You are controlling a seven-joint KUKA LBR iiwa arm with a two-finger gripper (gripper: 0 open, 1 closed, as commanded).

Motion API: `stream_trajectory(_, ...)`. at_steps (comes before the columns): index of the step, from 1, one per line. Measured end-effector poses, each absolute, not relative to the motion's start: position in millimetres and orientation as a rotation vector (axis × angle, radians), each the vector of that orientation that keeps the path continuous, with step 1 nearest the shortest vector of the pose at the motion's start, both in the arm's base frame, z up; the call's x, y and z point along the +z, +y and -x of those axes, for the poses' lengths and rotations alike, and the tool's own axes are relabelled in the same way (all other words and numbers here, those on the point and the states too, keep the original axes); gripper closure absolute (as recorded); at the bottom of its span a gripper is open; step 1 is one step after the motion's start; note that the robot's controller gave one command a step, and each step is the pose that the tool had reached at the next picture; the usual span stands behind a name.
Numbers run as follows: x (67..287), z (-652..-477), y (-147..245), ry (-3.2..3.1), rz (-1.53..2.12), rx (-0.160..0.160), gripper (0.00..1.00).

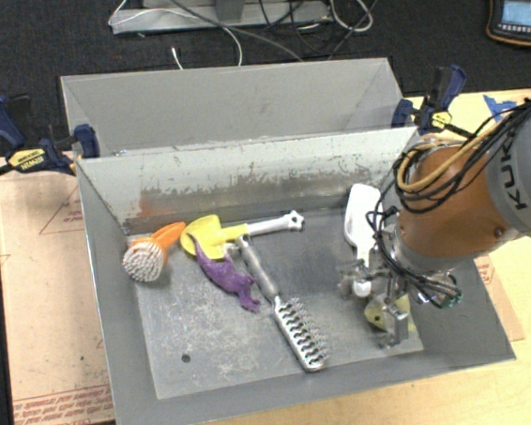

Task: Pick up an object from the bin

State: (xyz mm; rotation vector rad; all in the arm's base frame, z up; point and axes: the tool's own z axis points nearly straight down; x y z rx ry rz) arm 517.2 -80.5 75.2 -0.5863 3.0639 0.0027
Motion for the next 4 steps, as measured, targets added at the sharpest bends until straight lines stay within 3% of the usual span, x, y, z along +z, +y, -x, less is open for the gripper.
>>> stream_trajectory(1,69.5,-557.4,-125.1,2.931,1.064,0.001,1.00)
stream_trajectory(2,69.5,-557.3,-125.2,2.930,1.064,0.001,1.00)
stream_trajectory(3,69.6,-571.0,-125.2,2.918,1.096,0.004,1.00)
stream_trajectory(4,70.1,-551.3,-146.5,2.911,1.102,0.018,1.00)
